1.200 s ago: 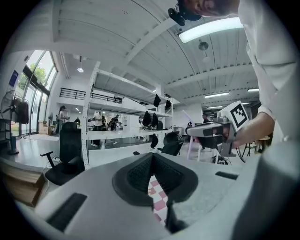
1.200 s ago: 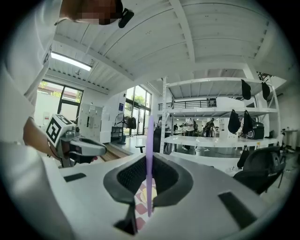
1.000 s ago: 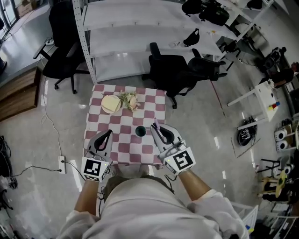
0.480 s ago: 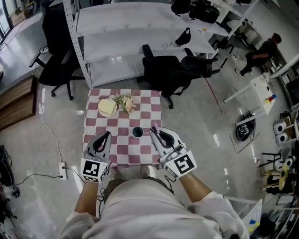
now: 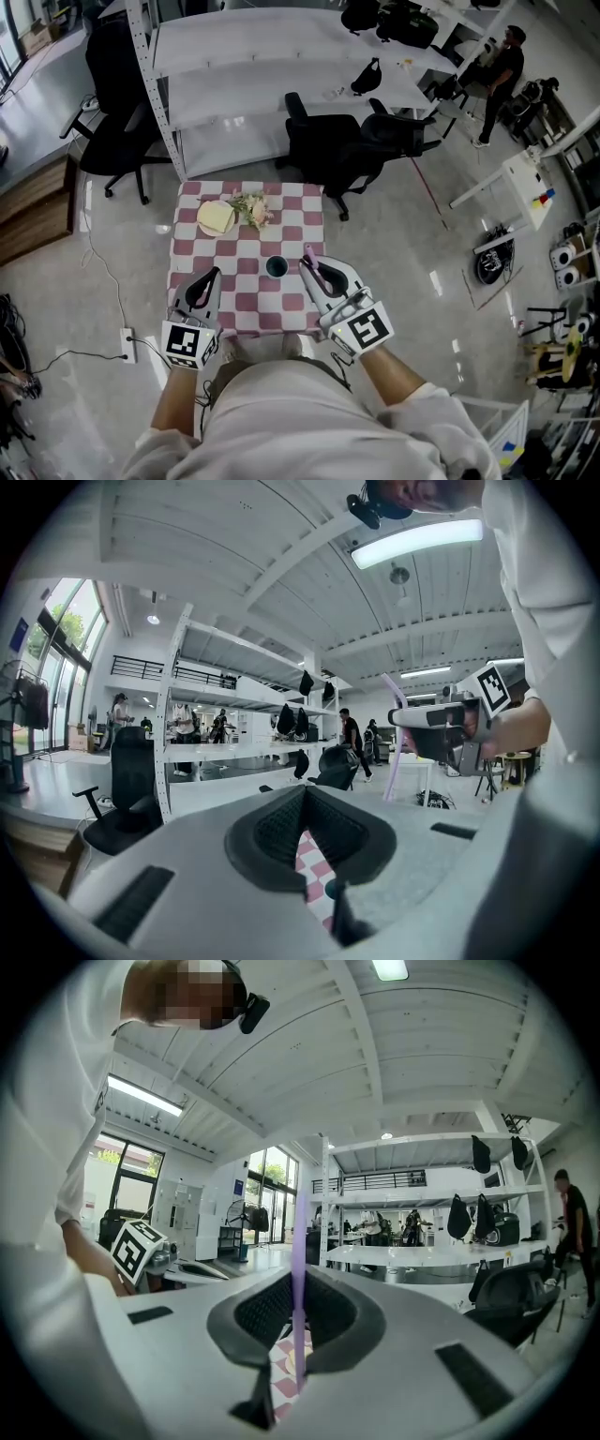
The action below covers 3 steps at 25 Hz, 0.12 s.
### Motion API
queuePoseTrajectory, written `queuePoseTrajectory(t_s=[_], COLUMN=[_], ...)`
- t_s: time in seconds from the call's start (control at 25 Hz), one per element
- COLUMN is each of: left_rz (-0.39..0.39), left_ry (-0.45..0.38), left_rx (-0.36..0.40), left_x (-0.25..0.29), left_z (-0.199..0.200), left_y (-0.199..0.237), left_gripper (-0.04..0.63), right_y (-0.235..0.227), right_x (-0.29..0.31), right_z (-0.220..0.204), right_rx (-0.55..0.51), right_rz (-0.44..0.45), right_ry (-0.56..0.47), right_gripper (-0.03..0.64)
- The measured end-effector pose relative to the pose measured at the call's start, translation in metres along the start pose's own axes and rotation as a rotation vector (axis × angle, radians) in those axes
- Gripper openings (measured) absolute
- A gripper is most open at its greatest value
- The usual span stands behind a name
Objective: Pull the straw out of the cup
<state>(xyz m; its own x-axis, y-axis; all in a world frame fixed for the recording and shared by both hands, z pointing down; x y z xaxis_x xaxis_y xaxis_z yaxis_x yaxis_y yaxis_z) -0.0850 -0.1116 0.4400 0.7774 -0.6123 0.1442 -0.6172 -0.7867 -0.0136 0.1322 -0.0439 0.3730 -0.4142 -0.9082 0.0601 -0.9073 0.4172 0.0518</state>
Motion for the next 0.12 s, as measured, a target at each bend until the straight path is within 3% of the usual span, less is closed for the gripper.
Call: queuePoseTrajectory(t_s=[0.12], left_rz=[0.000], left_ry=[0.003], left_rx=[-0.001], left_x=[-0.0006], left_z=[-0.0011], left_y=[-0.0033], left_gripper=[0.003], right_y=[-0.0011], right_x=[-0.0032], right_z=[-0.0009], right_rx=[-0.001], right_rz=[-0.001], right_ry=[0.001], right_gripper=[0.029])
Point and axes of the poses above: the fingertips, and each gripper's own axes: x forward along the fingers, y to its left, z out of its top, the point moved 6 cm from there along -x, backward along the fingers, and after that the axes turned 1 degree about x, right-handed, at the moved point
